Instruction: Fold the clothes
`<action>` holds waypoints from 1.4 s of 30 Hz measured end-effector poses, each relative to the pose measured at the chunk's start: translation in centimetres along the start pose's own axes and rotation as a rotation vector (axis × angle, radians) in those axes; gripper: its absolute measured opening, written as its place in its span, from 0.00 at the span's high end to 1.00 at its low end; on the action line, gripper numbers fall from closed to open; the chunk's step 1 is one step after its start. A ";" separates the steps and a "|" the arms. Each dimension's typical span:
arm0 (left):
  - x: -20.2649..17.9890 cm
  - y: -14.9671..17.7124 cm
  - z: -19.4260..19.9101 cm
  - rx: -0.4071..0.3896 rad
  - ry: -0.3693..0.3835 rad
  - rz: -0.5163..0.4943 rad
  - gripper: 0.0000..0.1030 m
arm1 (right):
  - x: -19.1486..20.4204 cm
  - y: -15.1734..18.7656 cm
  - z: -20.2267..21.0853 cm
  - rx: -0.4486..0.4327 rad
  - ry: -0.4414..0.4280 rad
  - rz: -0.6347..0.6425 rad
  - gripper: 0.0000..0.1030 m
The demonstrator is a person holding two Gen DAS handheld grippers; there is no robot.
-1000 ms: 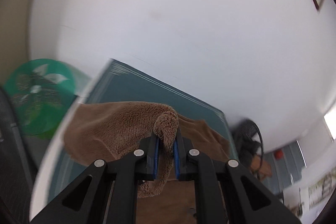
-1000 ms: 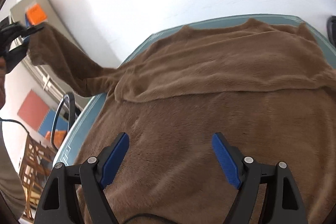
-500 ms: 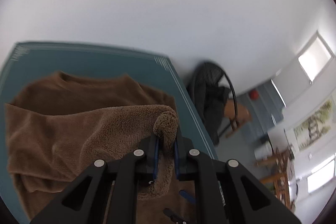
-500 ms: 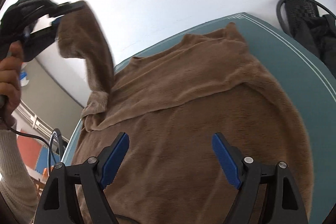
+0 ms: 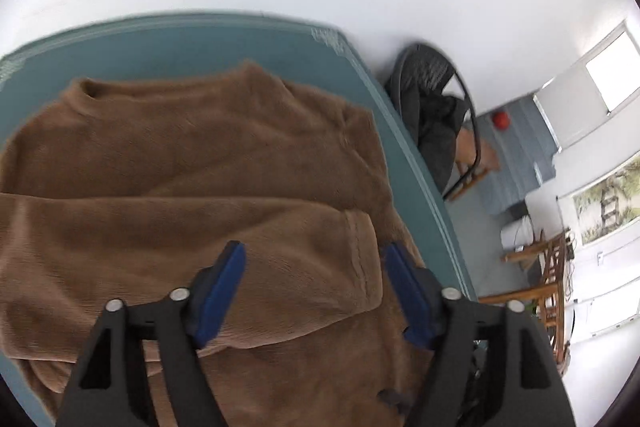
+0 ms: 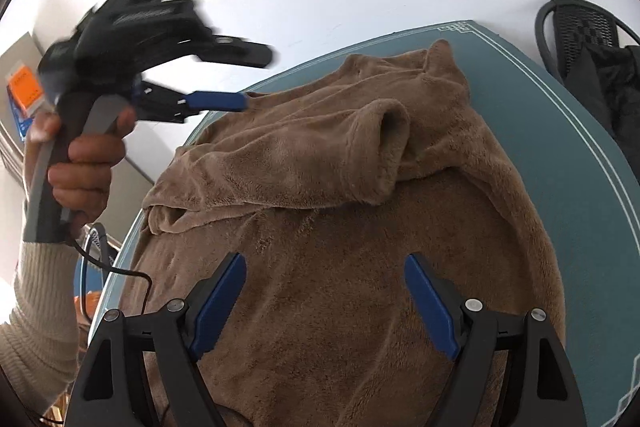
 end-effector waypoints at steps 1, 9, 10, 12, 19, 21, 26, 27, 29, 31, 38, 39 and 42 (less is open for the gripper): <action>0.7 0.2 1.0 -0.024 -0.014 0.003 0.23 | -0.2 -0.6 0.0 0.001 -0.001 0.003 0.19; 10.7 3.1 6.6 -0.117 -0.156 0.171 0.23 | -0.9 -5.8 -1.2 0.004 0.007 0.054 0.19; 12.0 3.3 7.0 -0.126 -0.167 0.197 0.23 | -0.9 -6.3 -1.9 0.014 0.006 0.053 0.19; 14.6 3.5 7.8 -0.146 -0.201 0.241 0.23 | -1.1 -7.1 -3.5 0.036 0.022 0.046 0.19; 21.5 4.0 8.4 -0.164 -0.250 0.360 0.23 | -1.6 -9.1 -8.8 0.088 0.116 0.061 0.19; 22.2 4.4 7.9 -0.152 -0.243 0.364 0.23 | -1.5 -8.8 -10.1 0.117 0.113 0.065 0.19; 23.1 4.9 6.9 -0.136 -0.261 0.359 0.23 | 0.3 -7.5 -10.6 0.122 0.140 0.168 0.52; 23.2 4.9 7.0 -0.140 -0.254 0.363 0.23 | 0.6 -7.5 -10.3 0.112 0.143 0.181 0.71; 23.3 5.0 7.5 -0.151 -0.240 0.367 0.23 | 1.0 -7.8 -9.4 0.082 0.148 0.196 0.84; 23.2 5.0 8.2 -0.178 -0.227 0.371 0.23 | 1.4 -9.0 -7.6 0.003 0.143 0.195 0.86; 23.0 4.1 7.8 -0.183 -0.300 0.340 0.23 | 0.2 -14.0 -5.2 -0.171 0.223 0.125 0.87; 23.3 4.0 7.3 -0.168 -0.324 0.346 0.23 | -0.3 -13.9 -6.2 -0.143 0.236 0.123 0.87; 24.1 4.1 6.6 -0.154 -0.358 0.355 0.23 | -2.0 -12.8 -9.9 -0.025 0.274 0.134 0.87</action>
Point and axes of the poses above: each gripper's, at about its wrist camera, not at the fingertips, and z roughly against the way its jaws point, x to its left, y to its underside, the point moved 2 cm from there along -z, roughly the way its jaws point, and after that the axes turned 7 degrees about y, right-handed, at the moved point
